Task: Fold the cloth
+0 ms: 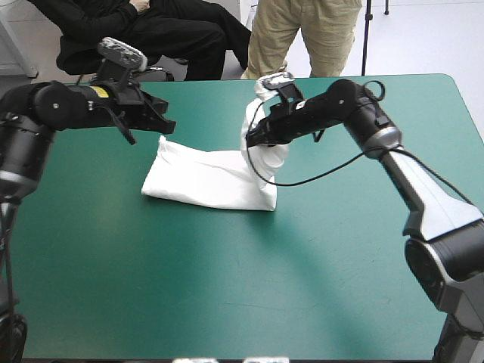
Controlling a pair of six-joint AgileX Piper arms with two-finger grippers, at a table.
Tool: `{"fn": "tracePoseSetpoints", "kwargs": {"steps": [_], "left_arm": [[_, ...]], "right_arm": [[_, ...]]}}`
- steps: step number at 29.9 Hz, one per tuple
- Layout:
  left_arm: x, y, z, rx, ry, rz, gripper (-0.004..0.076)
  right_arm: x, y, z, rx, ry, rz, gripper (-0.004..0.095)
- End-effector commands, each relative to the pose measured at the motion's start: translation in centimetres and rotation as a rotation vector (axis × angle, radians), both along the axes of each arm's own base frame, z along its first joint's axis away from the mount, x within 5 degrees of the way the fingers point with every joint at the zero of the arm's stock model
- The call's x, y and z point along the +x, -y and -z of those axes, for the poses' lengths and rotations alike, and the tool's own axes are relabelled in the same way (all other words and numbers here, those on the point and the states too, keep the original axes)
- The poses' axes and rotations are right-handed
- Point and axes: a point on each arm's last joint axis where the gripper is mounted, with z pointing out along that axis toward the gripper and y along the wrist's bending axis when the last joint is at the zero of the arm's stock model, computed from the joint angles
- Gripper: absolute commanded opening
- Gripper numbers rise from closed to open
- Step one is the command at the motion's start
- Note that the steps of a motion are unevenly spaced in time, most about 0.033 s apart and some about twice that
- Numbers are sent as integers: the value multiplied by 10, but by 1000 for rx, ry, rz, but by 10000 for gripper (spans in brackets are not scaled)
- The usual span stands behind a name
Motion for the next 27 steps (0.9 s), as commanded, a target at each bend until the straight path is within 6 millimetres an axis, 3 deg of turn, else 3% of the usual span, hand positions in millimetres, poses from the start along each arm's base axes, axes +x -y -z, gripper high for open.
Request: {"fn": "tracePoseSetpoints", "kwargs": {"steps": [1,5,9,15,18,22,23,25,27], "left_arm": [[-40,-15,-41,-25,125,-66,-18],[-60,-20,-51,-36,136,-79,-18],[-66,-20,-51,-28,104,-72,-18],[-68,-20,-46,-8,53,-59,-18],[-68,-20,-46,-7,51,-58,-18],[-67,-20,-46,-10,47,-61,-18],[-67,-20,-46,-10,47,-61,-18],[-68,-20,-45,-10,46,-60,-18],[-68,-20,-45,-10,46,-60,-18]], "right_arm": [[-9,-35,-34,53,97,-20,-1],[-2,-80,-29,53,117,-40,-1],[5,-116,-19,70,115,-79,-1],[13,-149,8,47,132,-119,8],[7,-166,16,91,154,-232,171],[-4,-179,14,145,193,-327,598],[-5,-179,14,143,193,-329,666],[-4,-176,15,129,161,-317,724],[-6,-170,12,103,129,-320,683]]}}
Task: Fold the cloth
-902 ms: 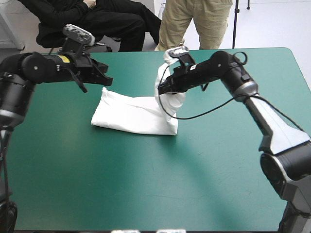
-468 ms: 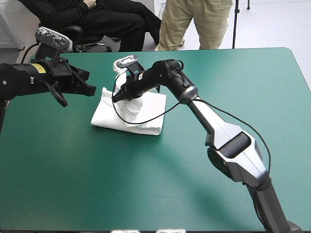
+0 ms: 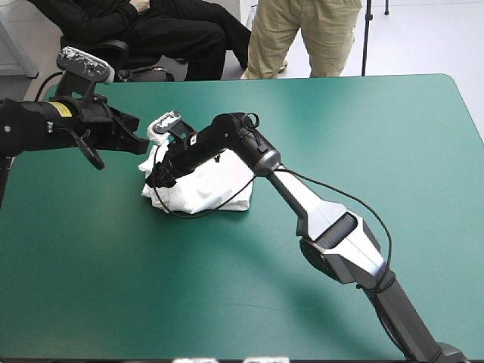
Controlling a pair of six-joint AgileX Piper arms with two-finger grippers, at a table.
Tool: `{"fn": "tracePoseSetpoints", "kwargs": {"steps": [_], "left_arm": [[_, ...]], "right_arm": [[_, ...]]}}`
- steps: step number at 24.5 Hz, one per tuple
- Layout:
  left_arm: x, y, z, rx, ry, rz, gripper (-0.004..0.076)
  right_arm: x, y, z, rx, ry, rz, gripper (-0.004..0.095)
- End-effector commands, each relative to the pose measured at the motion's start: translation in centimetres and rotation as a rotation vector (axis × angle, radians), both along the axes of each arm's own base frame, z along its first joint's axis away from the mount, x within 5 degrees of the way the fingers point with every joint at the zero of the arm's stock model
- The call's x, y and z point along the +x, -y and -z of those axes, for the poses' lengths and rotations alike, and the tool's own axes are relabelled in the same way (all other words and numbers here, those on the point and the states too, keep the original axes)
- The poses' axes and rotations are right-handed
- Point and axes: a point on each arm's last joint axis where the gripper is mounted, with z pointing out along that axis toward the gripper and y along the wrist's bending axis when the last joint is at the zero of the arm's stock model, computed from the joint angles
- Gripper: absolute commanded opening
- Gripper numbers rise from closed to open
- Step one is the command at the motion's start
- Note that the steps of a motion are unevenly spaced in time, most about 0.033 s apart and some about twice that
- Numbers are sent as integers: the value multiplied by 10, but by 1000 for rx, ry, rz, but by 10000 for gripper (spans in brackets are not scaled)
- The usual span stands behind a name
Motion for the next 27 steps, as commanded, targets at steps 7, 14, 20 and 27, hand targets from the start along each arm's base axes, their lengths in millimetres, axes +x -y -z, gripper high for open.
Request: {"fn": "tracePoseSetpoints", "kwargs": {"steps": [7,14,20,27], "left_arm": [[-9,0,-17,-49,83,-6,-18],[-10,0,-16,-47,71,-2,-18],[-9,0,-16,-47,70,-2,-18],[-4,2,-13,-50,56,0,-18]], "right_arm": [[-22,53,-99,-10,74,56,469],[-21,116,-112,-140,42,211,468],[-4,157,-55,-28,-74,375,470],[13,165,21,-72,-171,475,651]]}}
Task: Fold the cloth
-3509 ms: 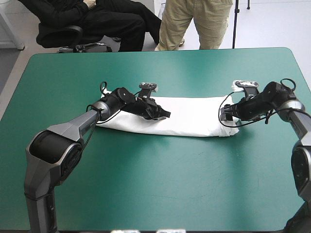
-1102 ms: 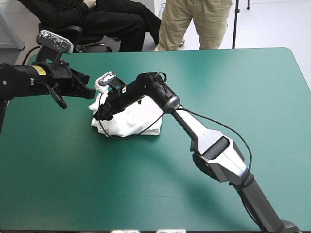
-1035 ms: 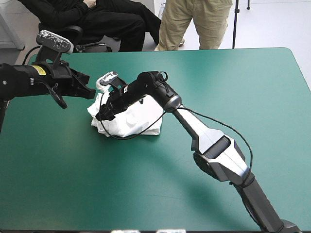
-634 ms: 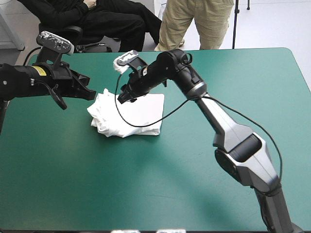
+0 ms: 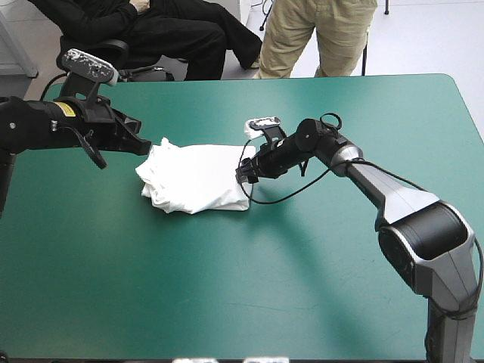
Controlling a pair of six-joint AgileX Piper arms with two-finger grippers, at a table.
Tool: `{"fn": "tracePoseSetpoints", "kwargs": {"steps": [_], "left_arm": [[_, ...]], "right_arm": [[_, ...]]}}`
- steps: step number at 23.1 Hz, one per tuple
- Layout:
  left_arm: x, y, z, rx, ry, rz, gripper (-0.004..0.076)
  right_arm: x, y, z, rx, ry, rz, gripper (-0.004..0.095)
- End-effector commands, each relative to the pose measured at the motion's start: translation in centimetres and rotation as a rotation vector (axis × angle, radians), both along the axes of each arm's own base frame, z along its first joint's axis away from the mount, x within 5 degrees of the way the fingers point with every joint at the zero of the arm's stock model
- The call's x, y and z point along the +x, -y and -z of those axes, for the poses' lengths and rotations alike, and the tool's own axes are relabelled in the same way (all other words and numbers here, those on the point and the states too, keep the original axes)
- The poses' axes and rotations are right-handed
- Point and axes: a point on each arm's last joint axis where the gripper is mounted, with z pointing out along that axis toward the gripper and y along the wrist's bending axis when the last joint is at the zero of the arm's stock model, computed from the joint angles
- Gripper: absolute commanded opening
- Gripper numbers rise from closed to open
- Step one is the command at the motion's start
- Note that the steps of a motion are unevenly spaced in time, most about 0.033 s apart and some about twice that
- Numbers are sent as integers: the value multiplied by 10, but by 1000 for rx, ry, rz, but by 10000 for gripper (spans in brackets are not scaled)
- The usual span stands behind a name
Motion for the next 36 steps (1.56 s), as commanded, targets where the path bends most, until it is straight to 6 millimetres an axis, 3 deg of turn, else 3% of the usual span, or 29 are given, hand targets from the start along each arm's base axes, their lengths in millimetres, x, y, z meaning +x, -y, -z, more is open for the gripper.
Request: {"fn": "tracePoseSetpoints", "kwargs": {"steps": [1,3,6,8,10,13,17,20,21,22,23,26,29,31,33,36], "left_arm": [[-7,1,-17,-57,82,-4,-18],[-7,1,-16,-55,76,-3,-18],[-7,1,-16,-55,76,-3,-18],[-7,1,-16,-55,76,-3,-18],[-7,1,-16,-55,76,-3,-18],[-7,1,-16,-54,74,-2,-18],[-7,1,-16,-54,72,-2,-18],[-8,1,-15,-56,61,4,-18],[-9,2,-15,-63,49,12,-18],[-9,3,-14,-64,44,14,-18],[-10,3,-13,-58,33,22,-18],[-11,3,-12,-48,14,28,-18],[-12,3,-11,-45,9,30,-18],[-12,3,-11,-44,6,31,-18],[-12,2,-11,-40,0,34,-18],[-12,1,-10,-19,-2,25,-18]], "right_arm": [[6,0,-11,52,45,30,623],[7,-2,4,37,-6,19,539],[7,-3,10,27,-37,6,393],[5,-3,12,17,-37,-28,221],[3,-2,8,3,-24,-55,-14],[2,6,-2,-68,20,-46,5],[-1,33,-30,-244,119,5,4],[-6,68,-49,-414,129,42,3],[-8,98,-58,-510,92,86,3],[-9,111,-61,-538,71,110,1],[-9,144,-68,-574,21,183,1],[-15,222,-80,-586,-91,381,0],[-27,279,-83,-584,-141,538,0],[-47,325,-62,-610,-251,644,1],[-65,349,-40,-646,-338,683,0],[-91,366,-18,-724,-391,725,0]]}}
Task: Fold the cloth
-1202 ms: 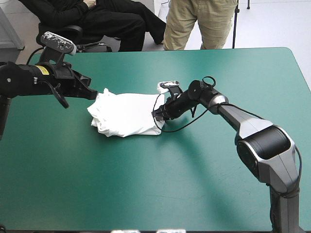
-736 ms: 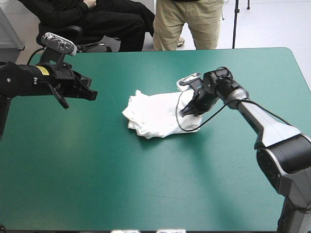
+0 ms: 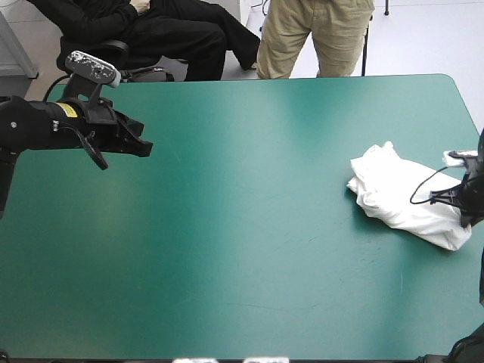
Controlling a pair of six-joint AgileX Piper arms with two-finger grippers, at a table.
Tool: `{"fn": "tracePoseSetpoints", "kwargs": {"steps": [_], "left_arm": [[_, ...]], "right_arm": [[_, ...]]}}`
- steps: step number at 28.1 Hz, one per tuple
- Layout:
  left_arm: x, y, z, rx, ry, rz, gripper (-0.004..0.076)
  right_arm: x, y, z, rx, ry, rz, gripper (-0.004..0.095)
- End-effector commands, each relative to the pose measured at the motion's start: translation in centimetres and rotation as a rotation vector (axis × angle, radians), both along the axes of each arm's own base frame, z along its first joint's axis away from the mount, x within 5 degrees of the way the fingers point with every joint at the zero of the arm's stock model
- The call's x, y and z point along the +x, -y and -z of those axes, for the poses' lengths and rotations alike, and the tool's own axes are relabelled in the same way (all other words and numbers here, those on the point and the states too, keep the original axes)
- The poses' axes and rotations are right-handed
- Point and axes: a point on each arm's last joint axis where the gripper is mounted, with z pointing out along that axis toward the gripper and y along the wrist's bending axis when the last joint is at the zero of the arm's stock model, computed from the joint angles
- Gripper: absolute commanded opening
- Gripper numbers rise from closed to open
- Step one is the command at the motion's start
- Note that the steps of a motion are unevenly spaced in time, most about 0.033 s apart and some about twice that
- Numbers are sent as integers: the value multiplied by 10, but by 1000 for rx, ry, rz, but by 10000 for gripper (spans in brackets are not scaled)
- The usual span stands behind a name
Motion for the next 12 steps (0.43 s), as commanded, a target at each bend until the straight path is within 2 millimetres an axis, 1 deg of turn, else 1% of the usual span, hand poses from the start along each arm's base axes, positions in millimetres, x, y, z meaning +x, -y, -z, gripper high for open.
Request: {"fn": "tracePoseSetpoints", "kwargs": {"steps": [1,2,3,4,5,7,8,10,11,12], "left_arm": [[-12,-1,-12,-8,18,10,-18],[-12,-1,-12,-8,18,10,-18],[-12,-1,-12,-6,20,8,-18],[-13,-2,-12,-7,24,8,-18],[-13,-2,-12,-8,26,7,-18],[-15,-2,-15,-14,42,3,-18],[-16,-3,-16,-15,50,-1,-18],[-19,-4,-20,-13,75,-10,-18],[-23,-6,-22,-11,92,-17,-18],[-26,-8,-25,-5,104,-30,-18]], "right_arm": [[-30,14,-15,-96,61,34,2],[-35,13,-17,-103,86,35,13],[-40,11,-28,-121,158,33,49],[-42,10,-33,-128,182,32,81],[-44,8,-42,-135,225,33,125],[-47,5,-53,-131,272,26,239],[-50,3,-60,-130,298,30,347],[-53,0,-67,-125,335,37,526],[-55,-1,-71,-125,351,46,660],[-57,-2,-74,-126,365,62,752]]}}
